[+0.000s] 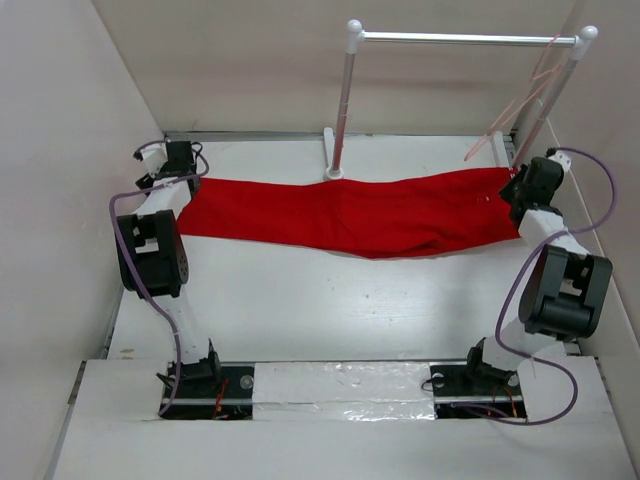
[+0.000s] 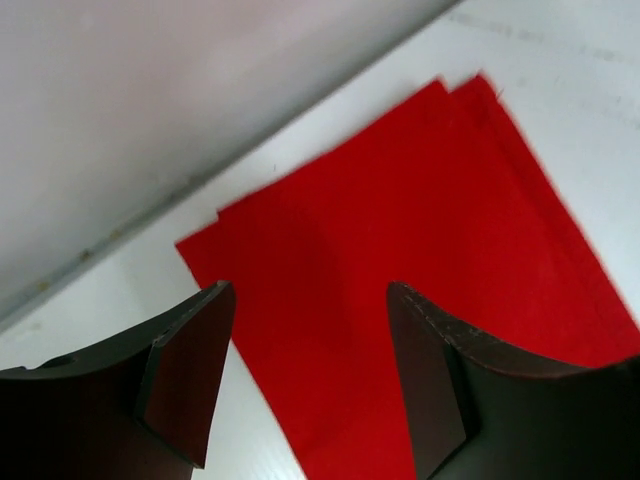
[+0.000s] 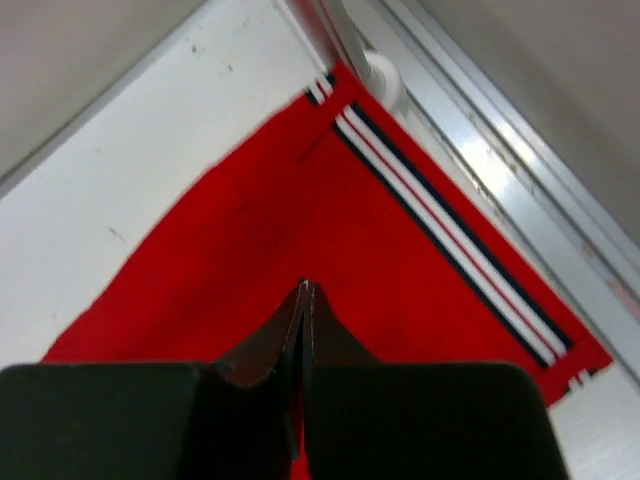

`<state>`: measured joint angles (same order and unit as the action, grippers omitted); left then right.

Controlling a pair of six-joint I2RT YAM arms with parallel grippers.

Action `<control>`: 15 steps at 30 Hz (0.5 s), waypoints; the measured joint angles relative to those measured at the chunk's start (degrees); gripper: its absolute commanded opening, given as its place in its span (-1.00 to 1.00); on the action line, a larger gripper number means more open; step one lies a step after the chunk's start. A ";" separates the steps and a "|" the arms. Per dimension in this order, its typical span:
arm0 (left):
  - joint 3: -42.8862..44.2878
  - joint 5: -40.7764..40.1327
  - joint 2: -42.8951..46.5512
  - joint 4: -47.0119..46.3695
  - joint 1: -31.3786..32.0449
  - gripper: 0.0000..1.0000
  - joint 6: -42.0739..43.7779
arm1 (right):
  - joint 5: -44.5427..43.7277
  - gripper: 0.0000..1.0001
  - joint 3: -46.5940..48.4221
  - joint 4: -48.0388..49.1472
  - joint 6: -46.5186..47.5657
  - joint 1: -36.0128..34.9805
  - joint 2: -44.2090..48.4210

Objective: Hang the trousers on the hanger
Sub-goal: Fold the trousers at the center of the board.

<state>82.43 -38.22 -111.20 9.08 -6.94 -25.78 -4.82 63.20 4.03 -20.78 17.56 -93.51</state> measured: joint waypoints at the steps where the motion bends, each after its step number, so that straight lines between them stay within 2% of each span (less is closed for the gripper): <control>1: -1.66 1.09 0.85 0.26 -0.20 0.18 -1.03 | 0.35 -1.00 -2.80 1.07 -0.24 0.07 1.62; 4: -6.23 5.16 3.04 1.31 -0.55 0.24 -3.76 | 1.03 -1.00 -10.60 3.82 -1.42 0.13 5.25; 5: -7.30 6.78 3.48 1.92 -0.81 0.24 -4.70 | 1.40 -0.71 -12.85 4.83 -1.90 0.17 6.01; 7: -8.79 10.95 4.20 2.75 -1.62 0.27 -6.27 | 2.45 -0.26 -17.35 6.67 -3.32 0.90 7.06; 8: -9.51 12.87 4.63 3.02 -2.25 0.31 -6.91 | 3.34 0.08 -18.91 6.91 -3.85 1.57 7.13; 9: -10.21 14.47 5.07 3.28 -2.86 0.36 -7.43 | 3.93 0.22 -20.11 7.13 -4.50 2.40 7.10; 11: -11.41 16.70 5.70 3.65 -3.78 0.38 -8.24 | 5.40 0.36 -21.79 7.54 -5.46 3.74 6.82; 15: -12.46 20.57 5.75 4.44 -4.74 0.41 -9.73 | 7.63 0.38 -24.55 10.80 -7.54 4.31 6.27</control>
<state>69.97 -17.65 -105.45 13.52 -11.68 -35.51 2.81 38.65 14.83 -28.32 21.87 -87.24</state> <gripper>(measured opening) 0.698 0.686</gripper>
